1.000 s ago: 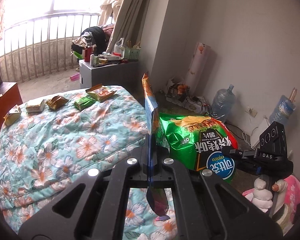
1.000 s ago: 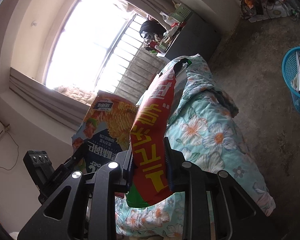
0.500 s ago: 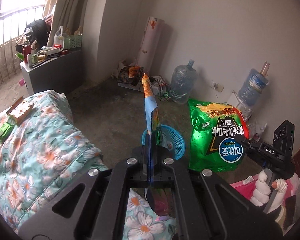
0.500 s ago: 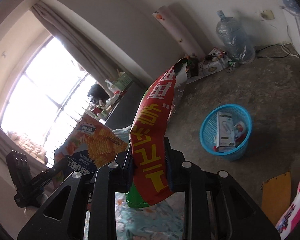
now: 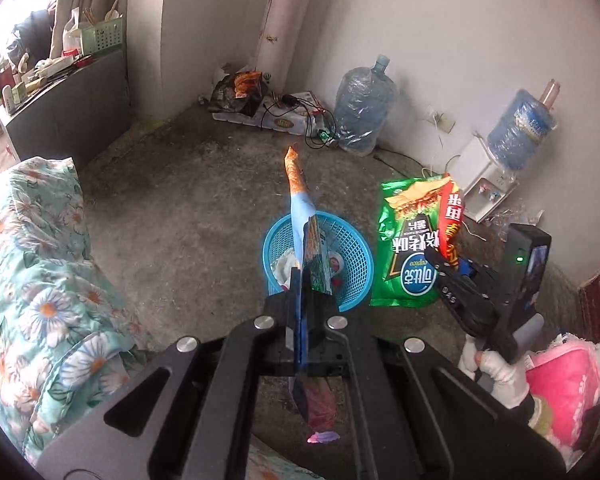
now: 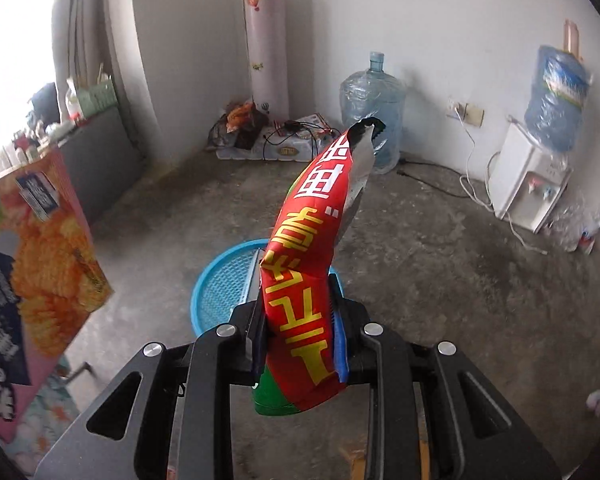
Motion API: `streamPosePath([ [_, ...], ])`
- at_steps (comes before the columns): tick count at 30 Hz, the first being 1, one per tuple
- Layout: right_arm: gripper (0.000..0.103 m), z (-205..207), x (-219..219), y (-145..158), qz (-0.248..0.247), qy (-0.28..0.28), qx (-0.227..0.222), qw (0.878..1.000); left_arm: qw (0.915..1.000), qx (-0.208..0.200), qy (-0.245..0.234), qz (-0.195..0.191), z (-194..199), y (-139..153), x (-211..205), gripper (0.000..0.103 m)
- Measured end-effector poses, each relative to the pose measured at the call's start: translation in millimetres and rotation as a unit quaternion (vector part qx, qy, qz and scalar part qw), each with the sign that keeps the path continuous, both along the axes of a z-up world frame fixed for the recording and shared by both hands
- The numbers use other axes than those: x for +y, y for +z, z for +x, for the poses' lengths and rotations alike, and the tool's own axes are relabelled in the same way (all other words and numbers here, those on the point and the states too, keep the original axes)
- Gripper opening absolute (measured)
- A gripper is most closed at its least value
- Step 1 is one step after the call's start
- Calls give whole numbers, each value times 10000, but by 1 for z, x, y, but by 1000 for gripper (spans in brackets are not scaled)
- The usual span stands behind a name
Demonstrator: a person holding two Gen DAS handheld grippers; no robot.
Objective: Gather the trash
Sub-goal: 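Carry the pink bag and red-green bag over the blue wastebasket, then open the right tool to drop the red-green bag into the basket, then open the left tool to drop the pink bag into the basket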
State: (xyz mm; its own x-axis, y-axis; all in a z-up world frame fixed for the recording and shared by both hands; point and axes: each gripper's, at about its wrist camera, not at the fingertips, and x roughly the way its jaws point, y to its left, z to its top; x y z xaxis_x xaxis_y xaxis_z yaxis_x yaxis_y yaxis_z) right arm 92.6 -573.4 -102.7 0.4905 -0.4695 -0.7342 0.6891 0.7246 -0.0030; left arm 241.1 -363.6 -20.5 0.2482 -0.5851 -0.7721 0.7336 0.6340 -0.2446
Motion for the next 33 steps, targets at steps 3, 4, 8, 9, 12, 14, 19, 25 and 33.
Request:
streamPosePath([
  [3,27,44,-6,-36,-486,55,600,9970,10000,21,37,68,10,-9,-8,0],
  [4,28,58,-7,-51,-615,101,781,9950,9999,44,58,82,14,-12,-10,0],
  [8,37,101,-11,-115,-389,513,1337,9889,9998,97,101,115,26,-22,-18,0],
  [9,38,105,-16,-127,-28,581,1289,9900,9998,112,105,123,29,-24,-20,0],
  [12,47,94,-30,-140,1077,345,716,9910,9997,135,117,167,34,-30,-27,0],
  [14,50,73,-40,-141,1884,85,-75,9820,9997,133,101,203,38,-34,-32,0],
  [19,57,20,-50,-143,3047,-333,-1573,9388,9996,169,43,234,39,-41,-46,0],
  [25,57,-5,-76,-153,3472,-607,-2185,9100,9994,318,-54,76,32,-42,-61,0],
  [33,57,-51,-85,-157,3712,-966,-2767,8811,9989,309,-360,-21,16,-48,-116,0],
])
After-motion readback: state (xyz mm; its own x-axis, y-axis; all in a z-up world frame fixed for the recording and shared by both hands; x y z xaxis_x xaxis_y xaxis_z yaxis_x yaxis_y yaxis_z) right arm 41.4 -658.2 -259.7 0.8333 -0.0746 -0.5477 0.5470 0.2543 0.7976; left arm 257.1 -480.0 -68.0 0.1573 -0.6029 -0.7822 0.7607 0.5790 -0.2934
